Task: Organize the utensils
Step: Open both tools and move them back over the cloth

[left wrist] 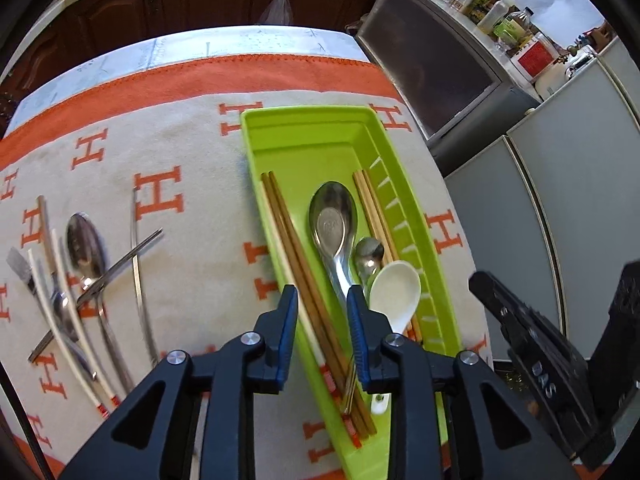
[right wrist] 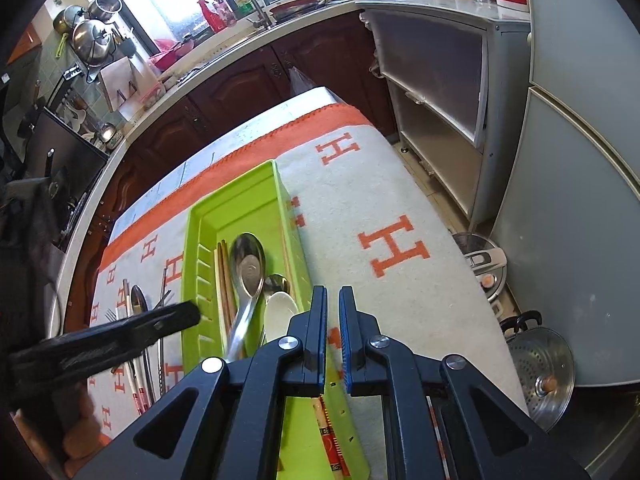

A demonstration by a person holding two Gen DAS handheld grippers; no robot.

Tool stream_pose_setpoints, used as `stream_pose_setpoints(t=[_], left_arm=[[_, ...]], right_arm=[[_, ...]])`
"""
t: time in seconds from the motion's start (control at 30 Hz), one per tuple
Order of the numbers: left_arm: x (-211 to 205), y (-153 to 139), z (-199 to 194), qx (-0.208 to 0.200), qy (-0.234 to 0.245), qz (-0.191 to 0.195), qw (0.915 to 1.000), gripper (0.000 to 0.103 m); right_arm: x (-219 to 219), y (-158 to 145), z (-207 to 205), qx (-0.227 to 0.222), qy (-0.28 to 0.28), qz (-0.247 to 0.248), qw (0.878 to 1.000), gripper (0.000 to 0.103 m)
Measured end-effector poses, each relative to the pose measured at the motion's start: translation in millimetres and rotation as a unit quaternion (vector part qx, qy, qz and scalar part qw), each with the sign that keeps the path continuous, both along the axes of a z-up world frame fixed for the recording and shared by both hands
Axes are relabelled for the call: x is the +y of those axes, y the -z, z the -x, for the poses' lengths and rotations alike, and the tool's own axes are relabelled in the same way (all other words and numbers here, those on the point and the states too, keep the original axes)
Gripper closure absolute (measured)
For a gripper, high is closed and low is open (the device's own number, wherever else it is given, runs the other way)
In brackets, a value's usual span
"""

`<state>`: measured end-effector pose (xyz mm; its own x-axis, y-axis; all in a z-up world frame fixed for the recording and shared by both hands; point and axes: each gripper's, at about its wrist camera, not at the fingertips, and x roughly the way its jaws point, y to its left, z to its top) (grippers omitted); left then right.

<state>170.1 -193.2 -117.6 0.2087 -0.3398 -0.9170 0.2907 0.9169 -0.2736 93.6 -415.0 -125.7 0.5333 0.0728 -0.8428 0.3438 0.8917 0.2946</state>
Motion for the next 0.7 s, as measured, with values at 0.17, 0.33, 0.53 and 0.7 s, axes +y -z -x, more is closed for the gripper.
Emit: stream_pose_setpoints(t=[0.17, 0.33, 0.53, 0.7], left_arm=[[28, -12, 28, -0.013, -0.011, 0.003, 0.9999, 0.072], [66, -10, 57, -0.012, -0.031, -0.005, 0.9994, 0.072], [114, -5, 79, -0.006, -0.067, -0.009, 0.9977, 0.072], [153, -4, 90, -0.007, -0.1, -0.008, 0.995, 0.072]], right_arm=[[16, -7, 5, -0.004, -0.015, 0.001, 1.0, 0.097], [41, -17, 13, -0.005, -0.043, 0.002, 0.999, 0.097], [79, -26, 24, -0.004, -0.082, 0.008, 0.997, 0.097], [115, -28, 29, 0.004, -0.117, 0.006, 0.993, 0.097]])
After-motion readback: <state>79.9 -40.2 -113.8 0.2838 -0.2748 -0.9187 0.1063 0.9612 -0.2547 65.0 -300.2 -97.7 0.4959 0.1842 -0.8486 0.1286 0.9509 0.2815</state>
